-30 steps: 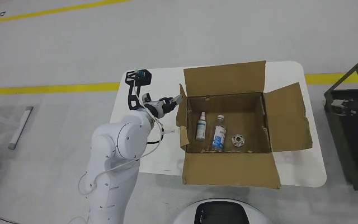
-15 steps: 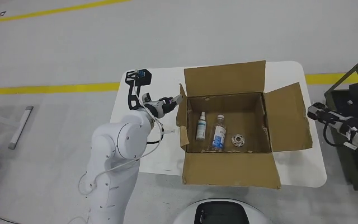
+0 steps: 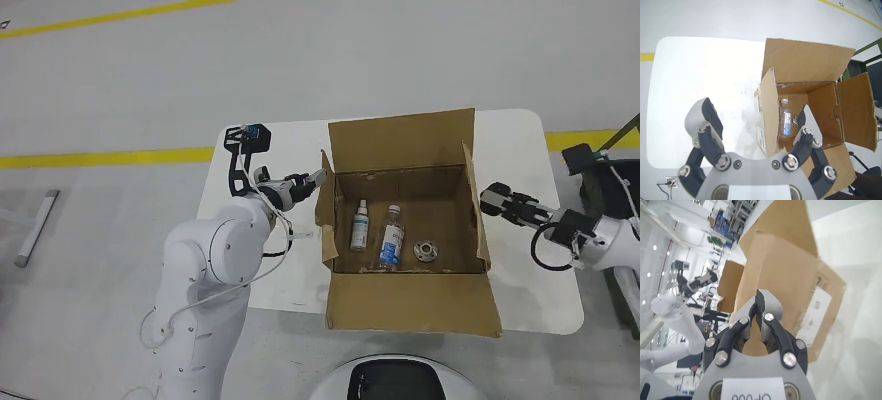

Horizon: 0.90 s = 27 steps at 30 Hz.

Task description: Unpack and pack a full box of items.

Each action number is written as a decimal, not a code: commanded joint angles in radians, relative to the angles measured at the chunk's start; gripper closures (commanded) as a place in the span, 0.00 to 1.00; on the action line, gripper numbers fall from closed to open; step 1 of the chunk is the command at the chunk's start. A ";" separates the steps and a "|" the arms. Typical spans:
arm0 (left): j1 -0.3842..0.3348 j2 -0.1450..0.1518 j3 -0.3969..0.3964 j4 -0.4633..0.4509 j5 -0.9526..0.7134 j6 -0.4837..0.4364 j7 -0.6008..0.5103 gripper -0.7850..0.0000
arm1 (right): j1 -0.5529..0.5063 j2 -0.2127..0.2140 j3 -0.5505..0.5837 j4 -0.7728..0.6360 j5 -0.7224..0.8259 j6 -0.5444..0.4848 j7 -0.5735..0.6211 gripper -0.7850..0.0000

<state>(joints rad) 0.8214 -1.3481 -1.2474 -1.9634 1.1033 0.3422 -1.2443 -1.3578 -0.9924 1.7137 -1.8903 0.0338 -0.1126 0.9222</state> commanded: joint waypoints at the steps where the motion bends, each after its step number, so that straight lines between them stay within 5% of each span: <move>1: 0.000 0.000 0.000 0.000 0.000 0.000 0.000 0.00 | 0.020 0.002 -0.037 -0.004 -0.030 -0.034 0.047 1.00; 12: 0.000 0.000 0.000 0.000 0.000 0.000 0.000 0.00 | 0.086 0.007 -0.185 0.055 -0.158 -0.049 0.133 1.00; 21: 0.040 0.003 -0.021 -0.002 0.014 -0.018 0.083 0.00 | 0.135 0.011 -0.104 0.080 -0.074 0.007 0.022 1.00; 23: 0.053 0.007 -0.036 -0.003 0.055 -0.017 0.102 0.55 | 0.146 0.013 -0.070 0.102 -0.070 0.037 -0.029 1.00; 24: 0.060 0.008 -0.042 -0.003 0.072 -0.014 0.107 0.68 | 0.152 0.013 -0.058 0.112 -0.069 0.052 -0.053 1.00; 25: 0.067 0.010 -0.049 -0.001 0.088 -0.008 0.110 0.95 | 0.161 0.013 -0.045 0.130 -0.065 0.074 -0.083 1.00; 27: 0.082 0.013 -0.055 0.004 0.123 -0.022 0.112 1.00 | 0.183 0.012 -0.030 0.177 -0.043 0.126 -0.127 1.00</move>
<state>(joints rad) 0.8943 -1.3368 -1.3002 -1.9622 1.2071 0.3306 -1.1319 -1.1885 -0.9793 1.6772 -1.7411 -0.0241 -0.0190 0.8193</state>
